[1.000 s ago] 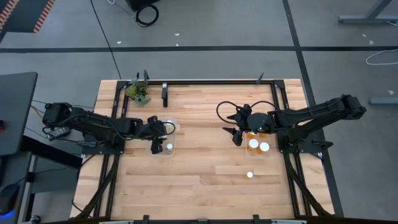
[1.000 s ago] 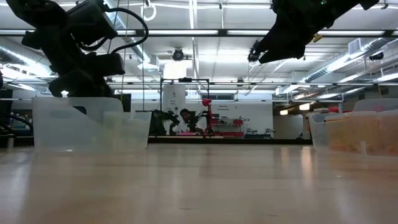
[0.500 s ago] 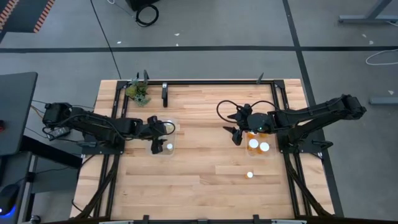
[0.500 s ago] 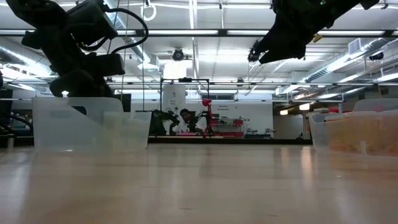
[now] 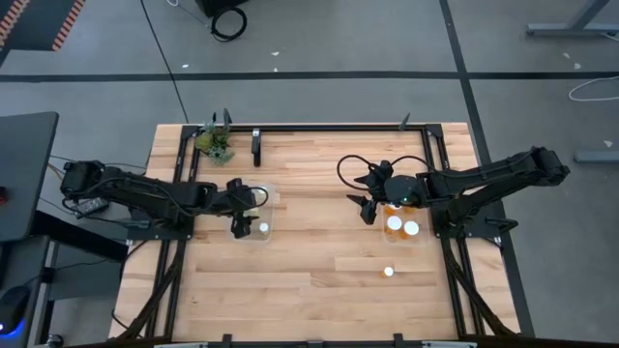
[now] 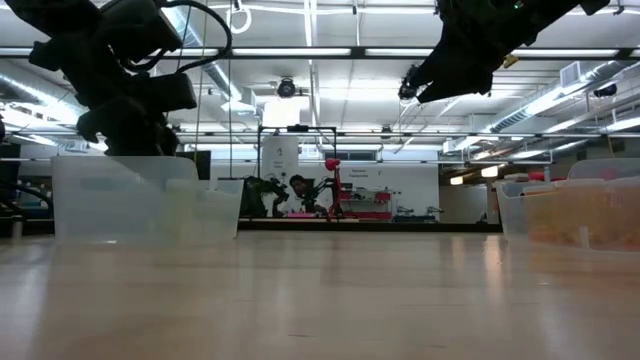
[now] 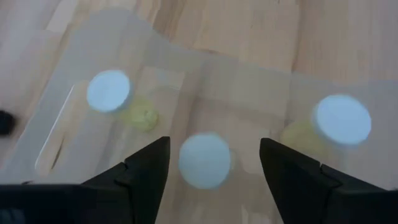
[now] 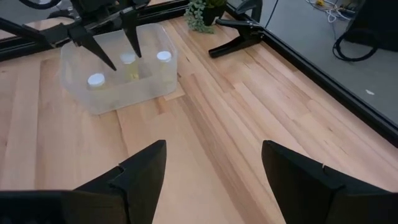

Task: Pick and place medicine bottles into bin by pill shape (circle, oval)
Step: Move the orange pill bottle to the center of the table

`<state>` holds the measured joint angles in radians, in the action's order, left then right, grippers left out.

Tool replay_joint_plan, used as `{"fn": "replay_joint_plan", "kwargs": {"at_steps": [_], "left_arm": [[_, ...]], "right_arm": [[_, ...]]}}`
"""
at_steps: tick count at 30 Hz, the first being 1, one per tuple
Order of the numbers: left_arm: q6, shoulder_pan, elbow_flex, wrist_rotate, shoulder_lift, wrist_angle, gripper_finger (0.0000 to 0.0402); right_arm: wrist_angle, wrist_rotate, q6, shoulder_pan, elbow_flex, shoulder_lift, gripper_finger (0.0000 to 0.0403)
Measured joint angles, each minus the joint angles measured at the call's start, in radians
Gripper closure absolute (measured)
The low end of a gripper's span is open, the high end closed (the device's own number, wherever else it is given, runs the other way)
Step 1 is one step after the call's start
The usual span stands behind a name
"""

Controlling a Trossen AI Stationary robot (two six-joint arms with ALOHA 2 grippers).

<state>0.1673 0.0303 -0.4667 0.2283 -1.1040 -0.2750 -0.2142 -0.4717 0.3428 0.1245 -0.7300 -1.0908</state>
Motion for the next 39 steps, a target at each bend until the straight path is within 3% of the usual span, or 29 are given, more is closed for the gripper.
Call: {"fn": "replay_joint_plan", "kwargs": {"at_steps": [26,32,39], "left_arm": [[-0.005,0.005,-0.046,0.000,0.055,-0.109,0.0159],[-0.003,0.031,-0.047,0.055,0.095,-0.135,0.0147],[0.005,0.051,-0.047,0.072,0.144,-0.147,0.0160]], "right_arm": [[-0.003,0.000,0.020,-0.027,0.000,0.000,0.0132],[-0.003,0.000,0.023,-0.031,0.000,0.000,0.0132],[0.000,0.001,0.024,-0.031,0.000,0.000,0.0132]]}}
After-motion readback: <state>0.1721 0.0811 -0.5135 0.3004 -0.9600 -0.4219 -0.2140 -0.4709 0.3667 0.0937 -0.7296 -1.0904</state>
